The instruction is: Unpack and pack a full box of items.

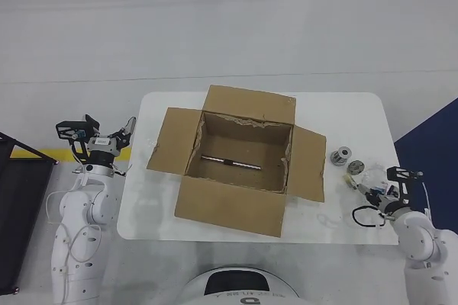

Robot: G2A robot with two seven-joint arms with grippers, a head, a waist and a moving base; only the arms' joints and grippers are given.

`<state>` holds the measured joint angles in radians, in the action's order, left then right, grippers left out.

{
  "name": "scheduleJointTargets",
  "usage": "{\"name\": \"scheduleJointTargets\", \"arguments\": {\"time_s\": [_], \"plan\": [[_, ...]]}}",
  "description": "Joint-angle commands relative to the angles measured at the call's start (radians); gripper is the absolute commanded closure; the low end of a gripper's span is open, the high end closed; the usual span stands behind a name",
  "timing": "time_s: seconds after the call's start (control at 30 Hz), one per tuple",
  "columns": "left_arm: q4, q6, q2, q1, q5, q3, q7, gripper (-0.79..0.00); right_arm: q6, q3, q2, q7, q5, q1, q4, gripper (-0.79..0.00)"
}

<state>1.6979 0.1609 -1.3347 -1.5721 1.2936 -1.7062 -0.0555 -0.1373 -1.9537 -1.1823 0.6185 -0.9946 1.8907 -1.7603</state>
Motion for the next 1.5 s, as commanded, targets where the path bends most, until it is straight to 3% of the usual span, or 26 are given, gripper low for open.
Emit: {"name": "scheduleJointTargets", "arguments": {"time_s": [0.0,0.27,0.4,0.47,0.8,0.87,0.93,1.07,1.17,1.3,1.47], "plan": [[0.000,0.000,0.000,0.000,0.000,0.000,0.000,-0.785,-0.001,-0.001,0.000,0.000,0.002,0.004,-0.007,-0.785],[0.000,0.000,0.000,0.000,0.000,0.000,0.000,-0.785,0.020,-0.072,-0.006,-0.081,0.074,0.070,-0.117,-0.785],[0.000,0.000,0.000,0.000,0.000,0.000,0.000,-0.785,-0.033,-0.083,-0.013,-0.142,0.112,0.146,-0.274,-0.785],[0.000,0.000,0.000,0.000,0.000,0.000,0.000,-0.785,-0.107,-0.072,-0.013,-0.147,0.128,0.178,-0.339,-0.785],[0.000,0.000,0.000,0.000,0.000,0.000,0.000,-0.785,-0.116,-0.072,-0.013,-0.146,0.130,0.182,-0.344,-0.785],[0.000,0.000,0.000,0.000,0.000,0.000,0.000,-0.785,-0.145,-0.058,-0.014,-0.180,0.180,0.166,-0.368,-0.785],[0.000,0.000,0.000,0.000,0.000,0.000,0.000,-0.785,-0.187,-0.036,-0.011,-0.177,0.131,0.152,-0.422,-0.785],[0.000,0.000,0.000,0.000,0.000,0.000,0.000,-0.785,-0.247,0.103,0.000,-0.086,-0.004,0.062,-0.549,-0.785],[0.000,0.000,0.000,0.000,0.000,0.000,0.000,-0.785,-0.273,0.267,0.005,-0.003,-0.109,-0.037,-0.575,-0.785],[0.000,0.000,0.000,0.000,0.000,0.000,0.000,-0.785,-0.263,0.545,-0.001,0.100,-0.292,-0.196,-0.506,-0.785],[0.000,0.000,0.000,0.000,0.000,0.000,0.000,-0.785,-0.162,0.816,-0.028,0.199,-0.471,-0.384,-0.355,-0.776]]}}
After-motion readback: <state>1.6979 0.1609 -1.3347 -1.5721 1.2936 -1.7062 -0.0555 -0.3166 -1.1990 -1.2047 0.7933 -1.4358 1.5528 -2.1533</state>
